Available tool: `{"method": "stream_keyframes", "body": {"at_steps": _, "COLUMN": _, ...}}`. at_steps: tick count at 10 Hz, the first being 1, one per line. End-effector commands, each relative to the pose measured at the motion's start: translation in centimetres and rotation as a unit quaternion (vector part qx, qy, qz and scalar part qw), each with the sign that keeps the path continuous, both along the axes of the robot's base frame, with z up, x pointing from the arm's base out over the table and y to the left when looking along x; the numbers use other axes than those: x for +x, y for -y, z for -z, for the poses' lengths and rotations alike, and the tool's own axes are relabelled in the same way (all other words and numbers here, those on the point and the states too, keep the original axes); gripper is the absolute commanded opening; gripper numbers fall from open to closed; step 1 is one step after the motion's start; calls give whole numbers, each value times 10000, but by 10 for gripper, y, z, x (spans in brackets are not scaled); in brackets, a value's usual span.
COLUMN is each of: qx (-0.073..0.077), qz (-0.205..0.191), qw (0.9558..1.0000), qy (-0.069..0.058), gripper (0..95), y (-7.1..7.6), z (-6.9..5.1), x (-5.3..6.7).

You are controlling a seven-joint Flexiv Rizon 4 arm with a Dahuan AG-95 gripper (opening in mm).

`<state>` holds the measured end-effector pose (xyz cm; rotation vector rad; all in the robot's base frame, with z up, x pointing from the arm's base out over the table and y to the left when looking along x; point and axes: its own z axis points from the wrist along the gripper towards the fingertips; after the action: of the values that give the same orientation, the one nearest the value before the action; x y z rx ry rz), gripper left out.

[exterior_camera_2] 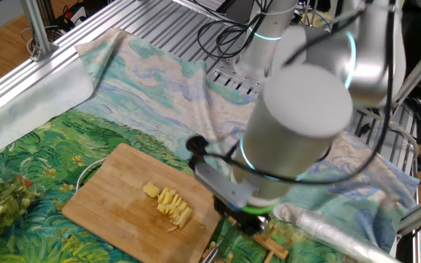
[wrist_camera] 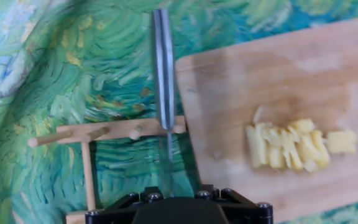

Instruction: Chop the potatoes

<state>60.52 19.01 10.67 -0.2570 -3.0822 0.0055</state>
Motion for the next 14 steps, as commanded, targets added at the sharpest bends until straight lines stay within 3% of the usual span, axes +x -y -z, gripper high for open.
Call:
{"method": "stream_keyframes", "body": {"at_steps": 1, "qx": 43, "qz": -133, "qw": 9999, "qy": -87, "gripper": 380, "y": 19, "z": -18, "x": -9}}
{"method": "stream_keyframes", "body": {"at_steps": 2, "qx": 58, "qz": -243, "qw": 9996, "qy": -90, "gripper": 190, "y": 31, "z": -22, "x": -10}}
{"method": "stream_keyframes", "body": {"at_steps": 4, "qx": 109, "qz": -498, "qw": 9987, "qy": -85, "gripper": 190, "y": 58, "z": -21, "x": -9}}
{"method": "stream_keyframes", "body": {"at_steps": 6, "qx": 134, "qz": -791, "qw": 9968, "qy": -48, "gripper": 190, "y": 82, "z": -13, "x": -5}}
{"method": "stream_keyframes", "body": {"at_steps": 7, "qx": 136, "qz": -938, "qw": 9955, "qy": -29, "gripper": 0, "y": 93, "z": -8, "x": -3}}
{"method": "stream_keyframes", "body": {"at_steps": 10, "qx": 284, "qz": -1124, "qw": 9933, "qy": 0, "gripper": 0, "y": 122, "z": 7, "x": 1}}
{"method": "stream_keyframes", "body": {"at_steps": 14, "qx": 311, "qz": -1222, "qw": 9920, "qy": -4, "gripper": 0, "y": 147, "z": 20, "x": 1}}
